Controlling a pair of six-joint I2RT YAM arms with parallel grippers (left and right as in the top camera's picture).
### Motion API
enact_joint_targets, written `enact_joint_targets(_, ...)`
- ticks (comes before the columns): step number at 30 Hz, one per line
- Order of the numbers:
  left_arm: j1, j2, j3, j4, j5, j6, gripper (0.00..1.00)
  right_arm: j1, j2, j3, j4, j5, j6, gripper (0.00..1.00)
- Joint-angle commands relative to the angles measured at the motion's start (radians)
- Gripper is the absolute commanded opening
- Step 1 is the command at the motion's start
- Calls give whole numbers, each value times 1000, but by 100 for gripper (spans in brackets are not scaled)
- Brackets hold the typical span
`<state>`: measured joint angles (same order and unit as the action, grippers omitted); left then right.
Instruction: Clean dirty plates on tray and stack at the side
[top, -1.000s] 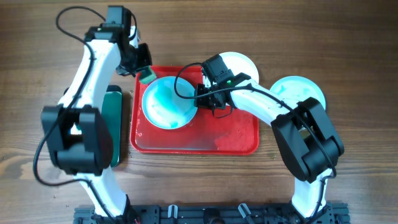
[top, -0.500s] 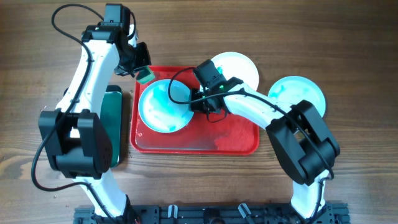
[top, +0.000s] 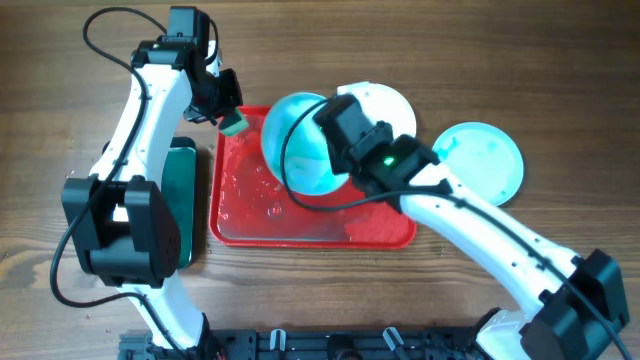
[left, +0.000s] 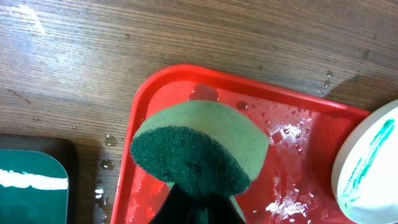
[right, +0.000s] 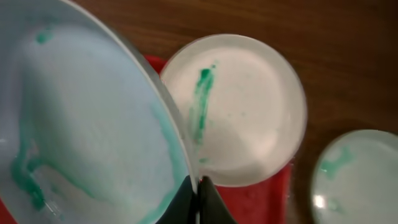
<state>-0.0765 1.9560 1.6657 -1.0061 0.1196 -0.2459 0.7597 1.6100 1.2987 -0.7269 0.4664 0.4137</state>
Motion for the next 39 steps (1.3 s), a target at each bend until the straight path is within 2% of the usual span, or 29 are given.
enact_joint_targets(1,1,-9,2,-2,-10,-9,4,102,-10,13,-19,326,-29,4)
enact_joint_targets(6,1,-9,2,-2,-10,-9,4,283,-10,13,-13,739,-53,4)
enact_joint_targets(11,1,-9,2,-2,-10,-9,4,378,-10,13,87,991,-244,4)
enact_joint_targets(13,1,-9,2,-2,-10,-9,4,393,-10,13,177,1054,-344,4)
enact_joint_targets(17,1,-9,2,-3,-10,-9,4,395,-10,13,337,1054,-517,4)
enact_joint_targets(23,1,-9,2,-6,-10,-9,4,395,-10,13,389,1051,-531,4)
enact_joint_targets(26,1,-9,2,-6,-10,-9,4,395,-10,8,337,925,-508,4)
enact_joint_targets(27,1,-9,2,-6,-9,-9,4,395,-10,2,288,824,-500,5)
enact_joint_targets(32,1,-9,2,-9,-10,-9,4,380,-10,2,20,309,-178,4)
enact_joint_targets(36,1,-9,2,-10,-9,-9,4,339,-49,3,33,-57,-118,4)
enact_joint_targets(39,1,-9,2,-17,-9,-9,4,230,-153,3,42,-238,-119,5)
